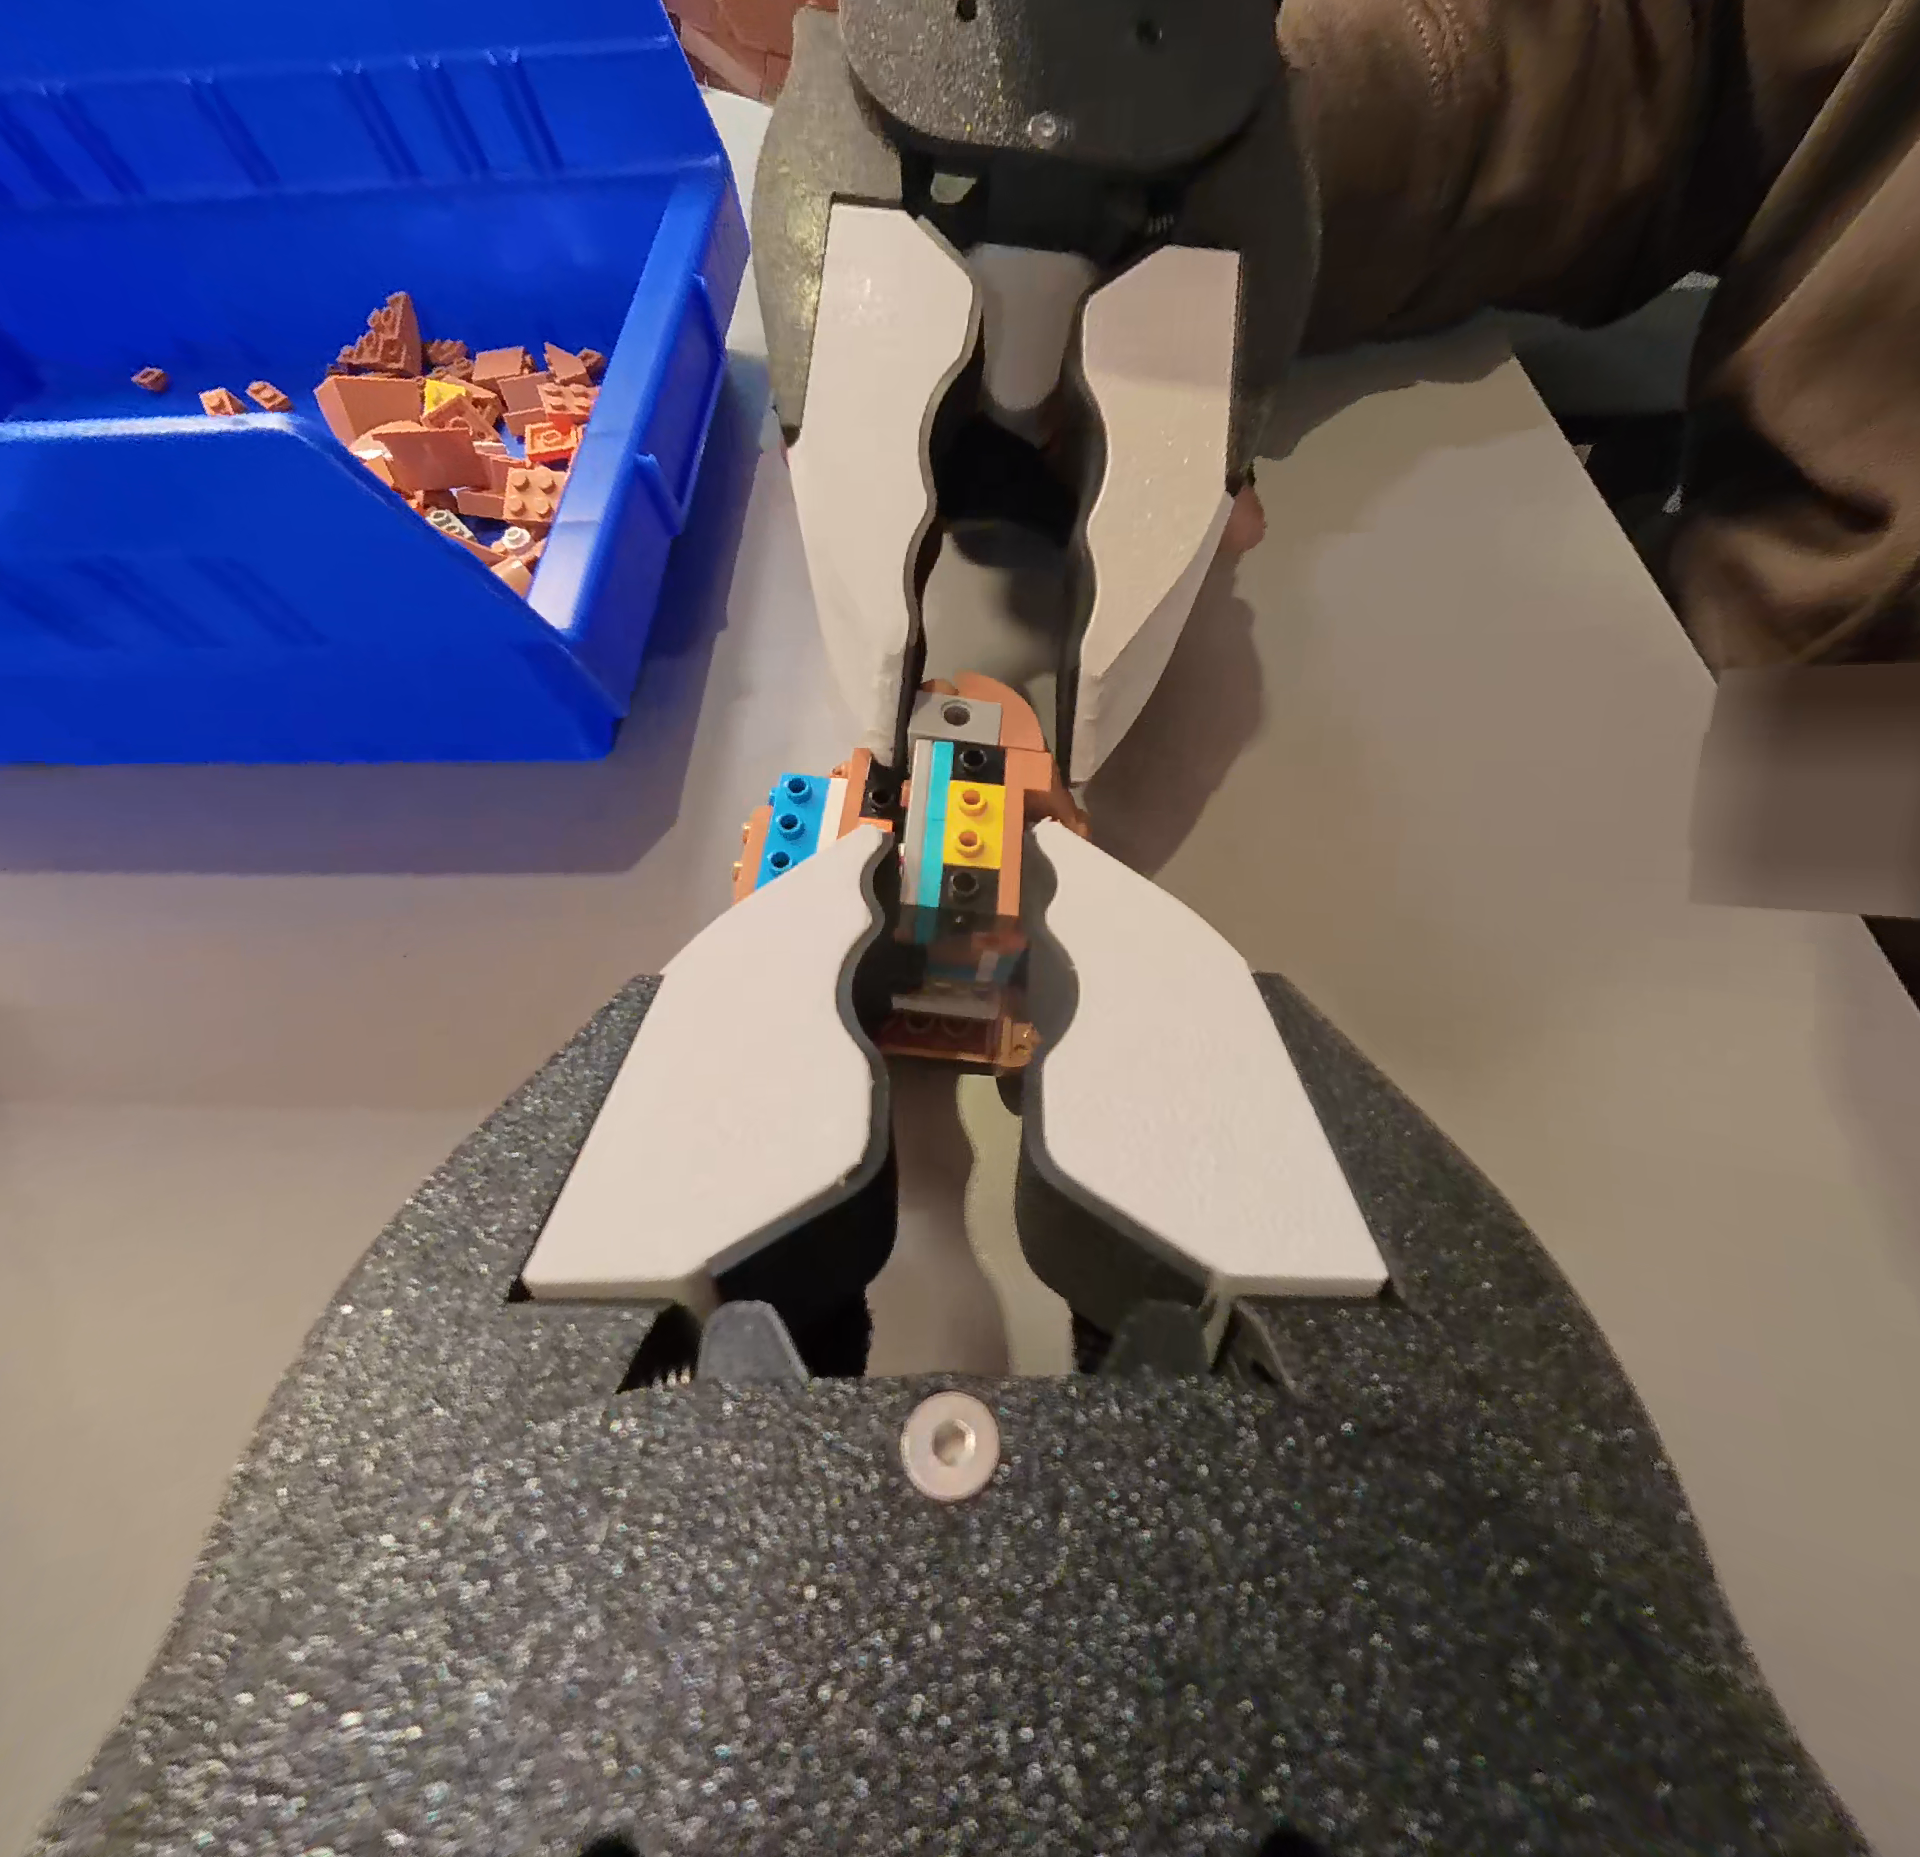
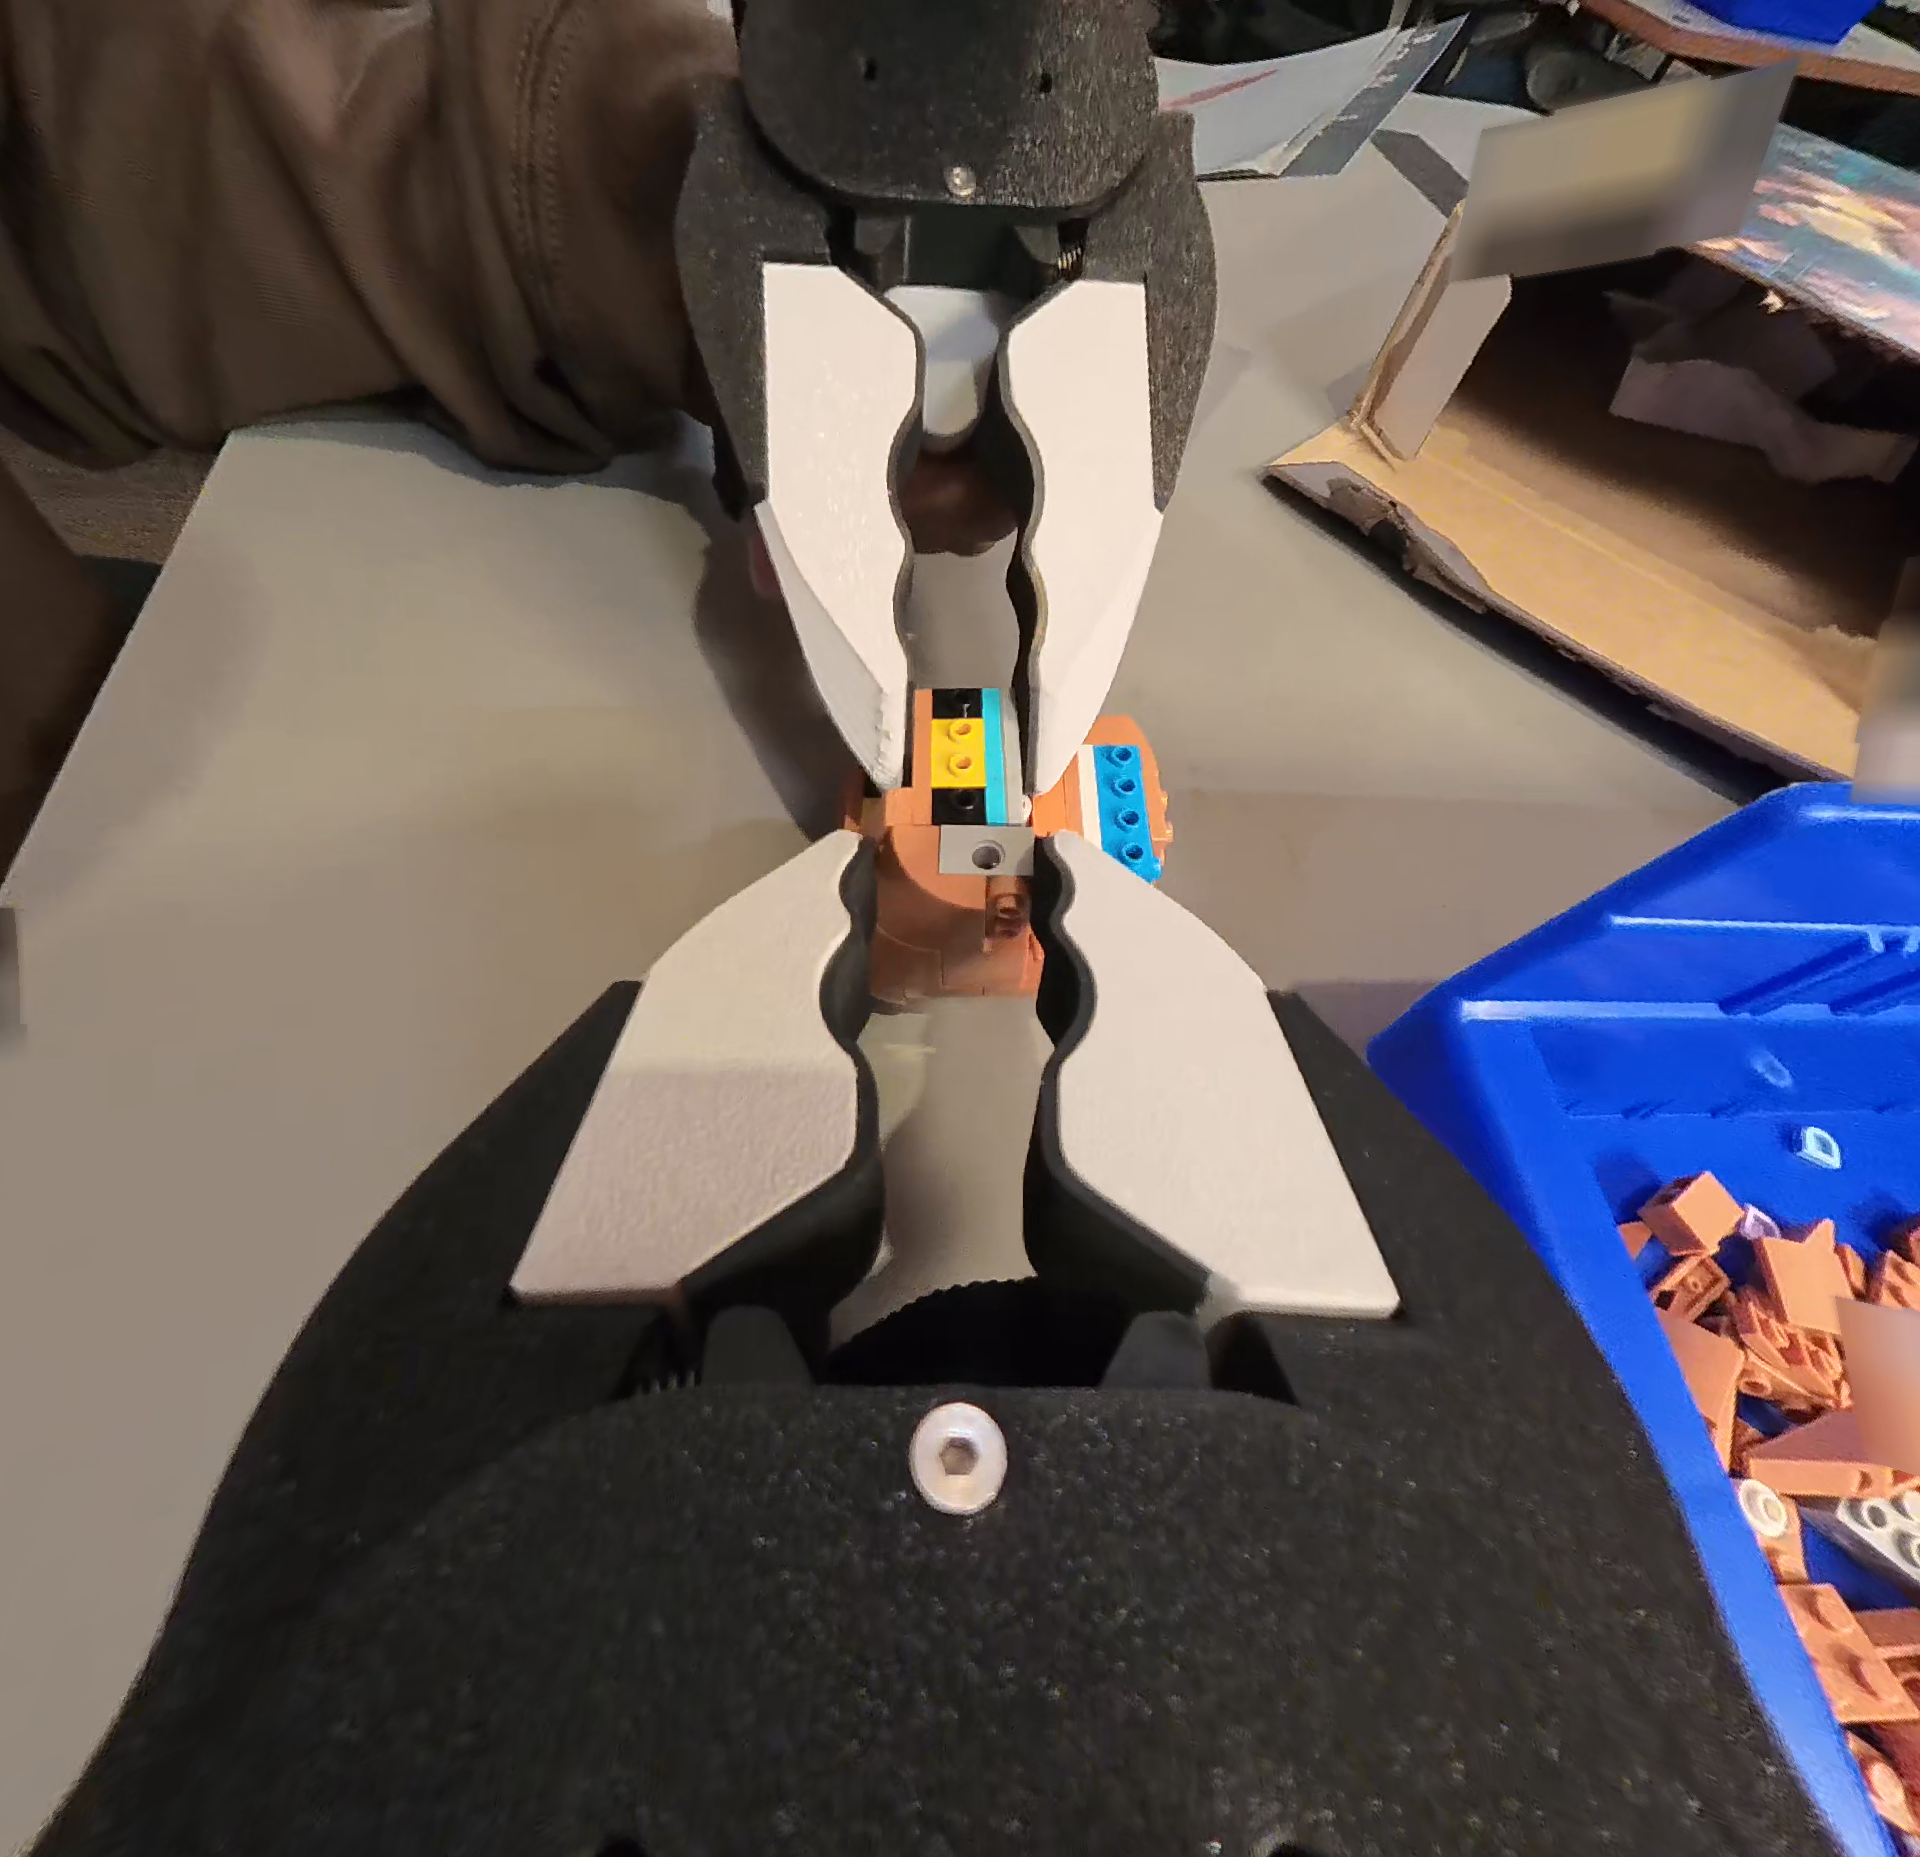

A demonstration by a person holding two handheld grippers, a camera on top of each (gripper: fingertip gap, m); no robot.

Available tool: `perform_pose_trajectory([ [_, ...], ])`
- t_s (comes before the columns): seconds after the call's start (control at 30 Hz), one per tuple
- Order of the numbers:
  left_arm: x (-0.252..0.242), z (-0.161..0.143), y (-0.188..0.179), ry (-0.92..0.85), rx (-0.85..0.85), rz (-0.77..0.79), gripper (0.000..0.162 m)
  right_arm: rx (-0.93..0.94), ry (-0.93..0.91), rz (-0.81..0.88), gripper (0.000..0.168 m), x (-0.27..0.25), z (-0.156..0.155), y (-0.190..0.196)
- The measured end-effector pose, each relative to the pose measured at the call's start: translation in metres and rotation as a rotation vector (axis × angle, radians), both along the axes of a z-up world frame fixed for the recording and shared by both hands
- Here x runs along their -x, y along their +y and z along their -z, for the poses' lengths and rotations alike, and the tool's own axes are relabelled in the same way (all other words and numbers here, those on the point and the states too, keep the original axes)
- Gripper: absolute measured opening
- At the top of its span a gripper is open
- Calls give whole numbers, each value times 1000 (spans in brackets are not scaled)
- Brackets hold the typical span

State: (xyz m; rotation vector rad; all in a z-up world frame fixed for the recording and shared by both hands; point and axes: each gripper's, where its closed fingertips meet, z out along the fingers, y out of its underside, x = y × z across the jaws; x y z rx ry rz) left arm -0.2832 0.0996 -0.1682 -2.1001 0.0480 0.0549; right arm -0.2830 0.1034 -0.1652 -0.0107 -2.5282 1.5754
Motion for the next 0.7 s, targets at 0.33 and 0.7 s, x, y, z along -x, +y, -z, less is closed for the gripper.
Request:
perform_pose_trajectory([
  [0.33, -5, 1, 6, -41, -41, 31, 22, 5, -97, -47, 27, -5, 0, 8],
  [0.7, -3, 1, 3, -53, -69, 32, 21, -1, -185, -68, 26, 1, 2, 23],
])
